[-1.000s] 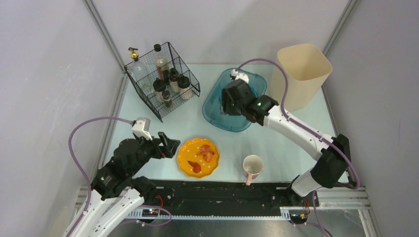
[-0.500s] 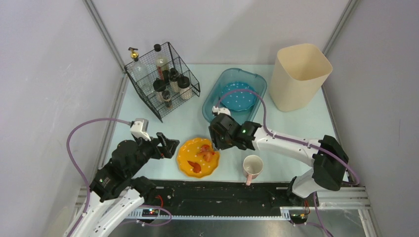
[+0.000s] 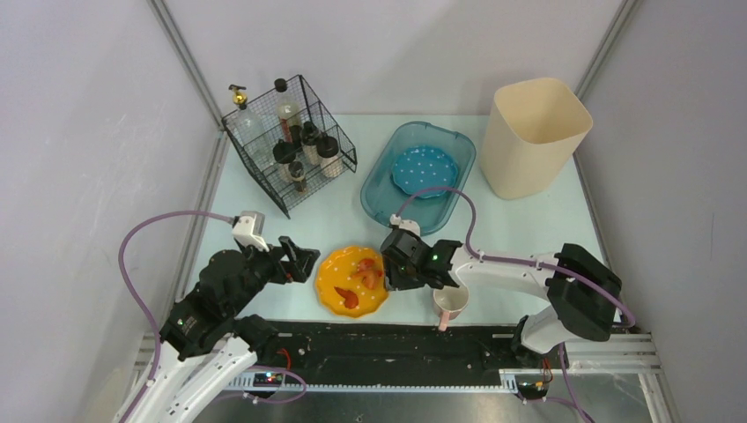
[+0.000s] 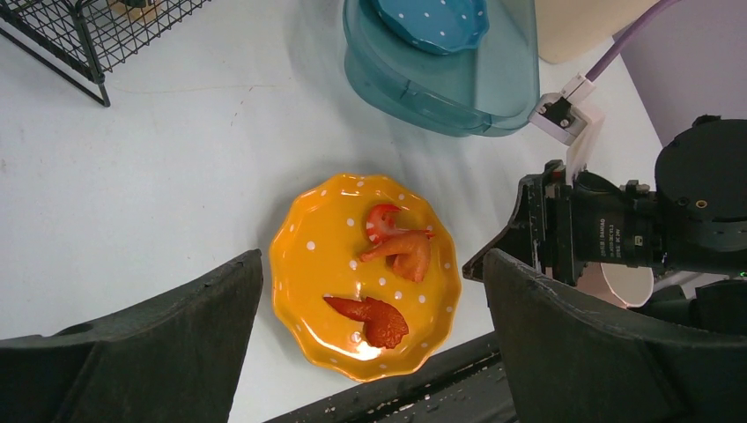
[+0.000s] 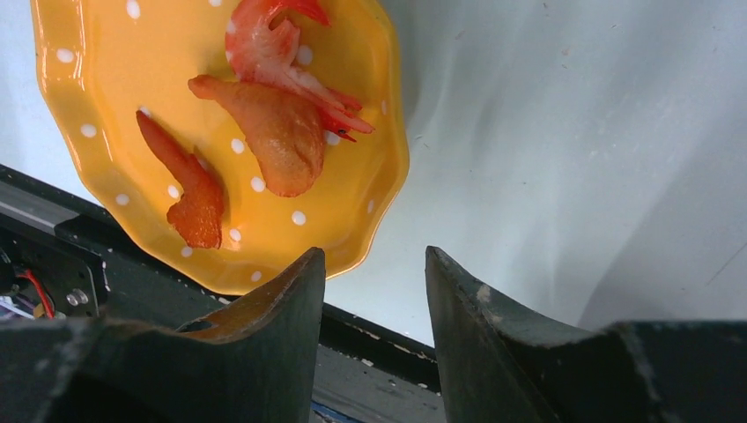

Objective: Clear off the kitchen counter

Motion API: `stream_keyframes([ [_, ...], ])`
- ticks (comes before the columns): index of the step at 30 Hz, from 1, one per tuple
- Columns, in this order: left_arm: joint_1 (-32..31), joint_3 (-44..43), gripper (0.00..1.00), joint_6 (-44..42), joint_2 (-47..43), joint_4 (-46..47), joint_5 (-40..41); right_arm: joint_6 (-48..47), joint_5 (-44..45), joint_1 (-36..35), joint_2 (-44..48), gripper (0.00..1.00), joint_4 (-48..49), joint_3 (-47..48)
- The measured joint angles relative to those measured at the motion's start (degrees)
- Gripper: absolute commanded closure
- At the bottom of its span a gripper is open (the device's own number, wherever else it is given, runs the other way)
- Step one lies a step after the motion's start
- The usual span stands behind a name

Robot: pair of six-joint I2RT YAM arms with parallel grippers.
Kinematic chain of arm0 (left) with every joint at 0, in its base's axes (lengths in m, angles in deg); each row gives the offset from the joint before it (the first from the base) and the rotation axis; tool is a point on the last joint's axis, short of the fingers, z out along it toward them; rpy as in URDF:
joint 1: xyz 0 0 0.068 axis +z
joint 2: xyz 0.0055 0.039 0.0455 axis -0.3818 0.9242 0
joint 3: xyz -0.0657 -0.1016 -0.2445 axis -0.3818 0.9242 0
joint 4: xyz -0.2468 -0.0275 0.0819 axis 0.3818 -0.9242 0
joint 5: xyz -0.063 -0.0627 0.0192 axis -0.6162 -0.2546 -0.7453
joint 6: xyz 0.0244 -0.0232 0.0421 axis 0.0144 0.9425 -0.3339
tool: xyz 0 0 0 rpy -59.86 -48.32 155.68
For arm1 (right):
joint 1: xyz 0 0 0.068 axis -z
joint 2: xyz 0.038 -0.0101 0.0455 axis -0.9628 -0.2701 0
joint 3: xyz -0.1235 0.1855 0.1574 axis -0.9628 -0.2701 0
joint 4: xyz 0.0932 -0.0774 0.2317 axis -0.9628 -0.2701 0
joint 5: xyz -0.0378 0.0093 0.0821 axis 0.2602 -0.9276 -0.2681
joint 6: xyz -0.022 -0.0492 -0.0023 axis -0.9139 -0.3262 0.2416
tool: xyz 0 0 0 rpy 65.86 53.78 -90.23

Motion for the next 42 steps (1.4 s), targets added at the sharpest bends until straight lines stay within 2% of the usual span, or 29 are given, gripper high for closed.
stream_keyframes([
  [7,0.00,0.00,0.02,0.00,0.00,0.00,0.00,4.70,0.04,0.00,-1.36,0.51,3.85,-1.42],
  [22,0.00,0.00,0.02,0.00,0.00,0.00,0.00,10.16,0.13,0.11,-6.67,0.60,9.27,-3.56],
  [30,0.00,0.00,0.02,0.00,0.00,0.00,0.00,13.51,0.00,0.50,-7.78,0.73,13.73,-4.39],
  [32,0.00,0.00,0.02,0.00,0.00,0.00,0.00,14.34,0.00,0.57,-8.13,0.80,14.91,-4.59],
  [36,0.00,0.00,0.02,0.00,0.00,0.00,0.00,16.37,-0.20,0.76,-8.98,0.99,18.03,-4.90],
  [42,0.00,0.00,0.02,0.00,0.00,0.00,0.00,17.09,-0.42,0.76,-9.79,1.00,20.68,-5.01],
])
